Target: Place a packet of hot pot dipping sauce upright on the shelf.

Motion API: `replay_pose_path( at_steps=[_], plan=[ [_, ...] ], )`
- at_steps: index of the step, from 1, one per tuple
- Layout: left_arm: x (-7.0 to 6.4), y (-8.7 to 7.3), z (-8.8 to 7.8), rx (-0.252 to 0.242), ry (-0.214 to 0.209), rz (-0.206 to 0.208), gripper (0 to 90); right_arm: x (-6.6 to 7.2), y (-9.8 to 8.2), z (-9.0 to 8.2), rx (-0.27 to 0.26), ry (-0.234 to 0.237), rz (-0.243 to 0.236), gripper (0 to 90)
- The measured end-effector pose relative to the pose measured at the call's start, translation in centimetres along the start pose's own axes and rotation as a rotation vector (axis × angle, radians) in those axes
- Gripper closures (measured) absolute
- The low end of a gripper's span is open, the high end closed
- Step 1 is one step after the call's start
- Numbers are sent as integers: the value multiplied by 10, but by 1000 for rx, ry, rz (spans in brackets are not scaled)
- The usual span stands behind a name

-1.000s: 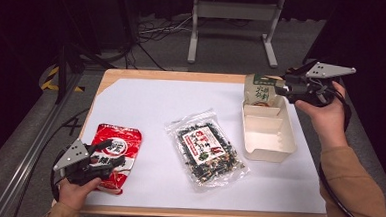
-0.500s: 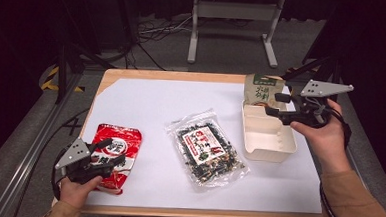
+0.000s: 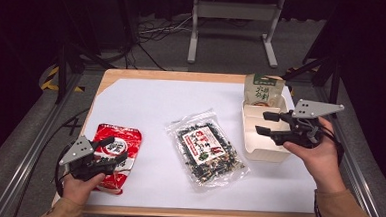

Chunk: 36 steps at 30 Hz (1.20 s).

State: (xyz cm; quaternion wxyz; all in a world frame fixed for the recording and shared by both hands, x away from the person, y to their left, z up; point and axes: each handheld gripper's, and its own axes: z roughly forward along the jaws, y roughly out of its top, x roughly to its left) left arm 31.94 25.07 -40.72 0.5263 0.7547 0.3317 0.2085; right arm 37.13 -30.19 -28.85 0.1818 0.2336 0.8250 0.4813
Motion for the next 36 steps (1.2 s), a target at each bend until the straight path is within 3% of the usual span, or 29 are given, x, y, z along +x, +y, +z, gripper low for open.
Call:
replay_pose_path(
  at_steps=[7,10,14,18,23,28,29,30,31,35,36],
  plan=[
    [2,6,-5,42,47,34,255,12,-14,8,-6,51,-13,486],
    [3,8,-4,61,42,32,252,14,-17,10,-11,62,-12,493],
    [7,12,-4,113,0,36,248,20,-26,20,-12,88,-17,509],
    [12,15,-3,147,0,25,227,23,-30,25,-18,99,-15,509],
    [25,23,-5,187,-1,-29,204,26,-35,32,-10,115,-11,509],
    [40,28,-5,213,19,-45,216,29,-37,34,-7,127,-8,509],
    [51,29,-5,229,27,-62,216,29,-38,35,-7,128,-8,509],
    [51,29,-5,229,27,-62,216,29,-38,35,-7,128,-8,509],
    [63,28,-4,254,37,-92,214,29,-39,35,-8,131,-1,509],
    [84,25,-3,263,47,-152,199,27,-39,35,-10,132,0,512],
    [84,25,-3,263,47,-152,196,27,-40,36,-10,133,0,512]
  ],
)
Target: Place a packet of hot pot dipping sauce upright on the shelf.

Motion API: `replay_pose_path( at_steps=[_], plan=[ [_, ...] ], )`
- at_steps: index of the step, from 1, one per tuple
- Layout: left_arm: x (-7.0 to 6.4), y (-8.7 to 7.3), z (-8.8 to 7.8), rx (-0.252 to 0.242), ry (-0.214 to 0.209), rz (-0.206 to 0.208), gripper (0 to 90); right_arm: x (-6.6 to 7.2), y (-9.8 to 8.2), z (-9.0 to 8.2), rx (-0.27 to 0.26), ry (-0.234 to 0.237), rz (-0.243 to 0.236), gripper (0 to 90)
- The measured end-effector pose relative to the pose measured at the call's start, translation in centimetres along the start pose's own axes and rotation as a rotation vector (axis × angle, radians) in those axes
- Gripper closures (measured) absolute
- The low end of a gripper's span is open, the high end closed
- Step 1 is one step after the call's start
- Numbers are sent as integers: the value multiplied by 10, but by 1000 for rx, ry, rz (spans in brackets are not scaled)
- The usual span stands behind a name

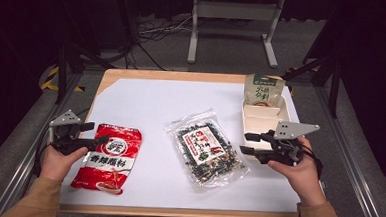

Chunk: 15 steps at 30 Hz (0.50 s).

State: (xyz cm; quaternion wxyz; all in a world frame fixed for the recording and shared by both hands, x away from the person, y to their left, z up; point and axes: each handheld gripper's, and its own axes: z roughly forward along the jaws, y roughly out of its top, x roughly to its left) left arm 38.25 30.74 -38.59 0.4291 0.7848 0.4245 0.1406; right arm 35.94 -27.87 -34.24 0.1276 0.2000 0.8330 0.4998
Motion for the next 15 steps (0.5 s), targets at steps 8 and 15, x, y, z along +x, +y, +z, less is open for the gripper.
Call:
replay_pose_path(
  at_steps=[8,15],
  plan=[
    [30,2,5,-12,-35,-58,205,0,-3,4,12,15,10,521],
    [47,2,18,-6,-41,-106,203,0,-4,8,12,39,26,532]
  ],
)
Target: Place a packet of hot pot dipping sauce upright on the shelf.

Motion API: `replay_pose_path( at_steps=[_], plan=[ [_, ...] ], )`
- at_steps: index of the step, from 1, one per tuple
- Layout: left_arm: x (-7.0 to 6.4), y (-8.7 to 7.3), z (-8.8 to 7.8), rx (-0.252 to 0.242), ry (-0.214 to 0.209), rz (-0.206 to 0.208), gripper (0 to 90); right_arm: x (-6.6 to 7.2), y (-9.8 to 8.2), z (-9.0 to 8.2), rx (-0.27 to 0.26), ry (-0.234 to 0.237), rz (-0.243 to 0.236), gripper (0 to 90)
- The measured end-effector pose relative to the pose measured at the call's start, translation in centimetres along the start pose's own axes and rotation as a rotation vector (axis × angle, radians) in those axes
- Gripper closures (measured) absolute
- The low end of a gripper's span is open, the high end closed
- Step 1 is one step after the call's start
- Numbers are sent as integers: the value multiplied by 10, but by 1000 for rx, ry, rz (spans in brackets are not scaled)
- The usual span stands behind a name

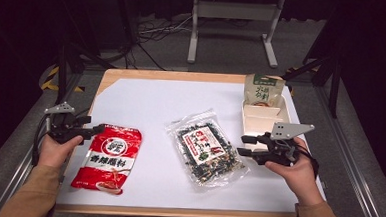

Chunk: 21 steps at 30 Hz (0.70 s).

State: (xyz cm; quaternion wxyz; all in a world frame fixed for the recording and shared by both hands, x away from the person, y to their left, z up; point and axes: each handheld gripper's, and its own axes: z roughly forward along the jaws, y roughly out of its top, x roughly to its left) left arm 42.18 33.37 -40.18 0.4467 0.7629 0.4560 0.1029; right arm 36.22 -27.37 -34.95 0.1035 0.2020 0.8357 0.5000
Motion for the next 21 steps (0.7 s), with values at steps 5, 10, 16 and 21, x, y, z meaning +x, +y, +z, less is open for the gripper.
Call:
replay_pose_path(
  at_steps=[5,10,16,21],
  plan=[
    [7,-1,6,12,19,-5,224,-2,-1,2,6,3,0,532],
    [22,-2,10,-12,-32,-78,242,-3,-2,1,6,3,0,536],
    [32,-7,18,5,-25,-85,247,-3,-3,3,7,7,5,536],
    [33,-13,24,47,-12,-48,272,-4,-2,2,-1,7,12,532]
  ],
)
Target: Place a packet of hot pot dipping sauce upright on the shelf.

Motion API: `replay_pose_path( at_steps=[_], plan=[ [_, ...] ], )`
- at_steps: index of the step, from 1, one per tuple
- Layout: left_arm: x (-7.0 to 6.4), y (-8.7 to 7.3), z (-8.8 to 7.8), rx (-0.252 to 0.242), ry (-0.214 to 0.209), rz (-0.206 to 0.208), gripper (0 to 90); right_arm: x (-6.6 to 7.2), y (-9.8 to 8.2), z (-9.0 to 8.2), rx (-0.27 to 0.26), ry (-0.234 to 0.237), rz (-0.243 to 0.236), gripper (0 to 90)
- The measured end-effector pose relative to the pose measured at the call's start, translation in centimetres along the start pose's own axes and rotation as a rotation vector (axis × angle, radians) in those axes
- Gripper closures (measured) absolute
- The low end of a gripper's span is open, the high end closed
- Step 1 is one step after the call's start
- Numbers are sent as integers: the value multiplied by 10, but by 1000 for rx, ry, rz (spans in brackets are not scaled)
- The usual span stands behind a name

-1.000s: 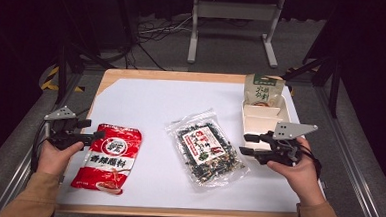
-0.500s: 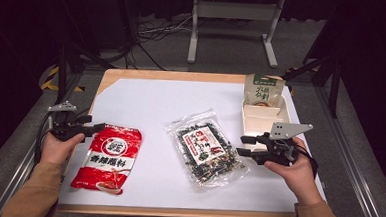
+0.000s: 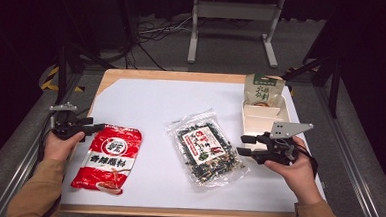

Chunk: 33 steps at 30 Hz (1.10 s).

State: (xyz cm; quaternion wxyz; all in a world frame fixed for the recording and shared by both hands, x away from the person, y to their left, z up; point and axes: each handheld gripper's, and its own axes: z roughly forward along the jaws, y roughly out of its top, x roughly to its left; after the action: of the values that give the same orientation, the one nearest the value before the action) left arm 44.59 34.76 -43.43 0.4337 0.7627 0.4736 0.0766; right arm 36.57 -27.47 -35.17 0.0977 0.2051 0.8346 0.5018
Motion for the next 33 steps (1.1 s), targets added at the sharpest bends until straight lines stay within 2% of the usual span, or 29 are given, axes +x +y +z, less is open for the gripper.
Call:
replay_pose_path(
  at_steps=[1,4,5,7,8,13,19,21,25,30,33],
  plan=[
    [1,-1,1,4,9,14,287,0,1,-1,-5,-1,0,531],
    [4,-6,5,9,-5,-11,315,0,1,-2,-10,-1,3,529],
    [6,-7,6,11,2,1,315,0,1,-2,-9,-1,6,528],
    [6,-9,8,14,-18,-21,309,-1,-1,-1,-6,-1,11,525],
    [7,-9,9,26,-24,-13,306,-1,-1,-1,-6,0,14,523],
    [7,-12,13,53,-53,-38,293,-1,-1,2,-2,6,17,518],
    [5,-13,17,57,-82,-29,322,-1,-3,4,6,9,22,513],
    [4,-13,18,51,-107,-26,344,0,-3,5,6,12,23,513],
    [4,-15,19,28,-115,-26,378,0,-4,5,9,15,25,518],
    [6,-19,18,-4,-105,-38,456,1,-4,5,9,19,24,519],
    [6,-19,17,-14,-96,-28,486,1,-4,5,9,20,28,520]
  ],
)
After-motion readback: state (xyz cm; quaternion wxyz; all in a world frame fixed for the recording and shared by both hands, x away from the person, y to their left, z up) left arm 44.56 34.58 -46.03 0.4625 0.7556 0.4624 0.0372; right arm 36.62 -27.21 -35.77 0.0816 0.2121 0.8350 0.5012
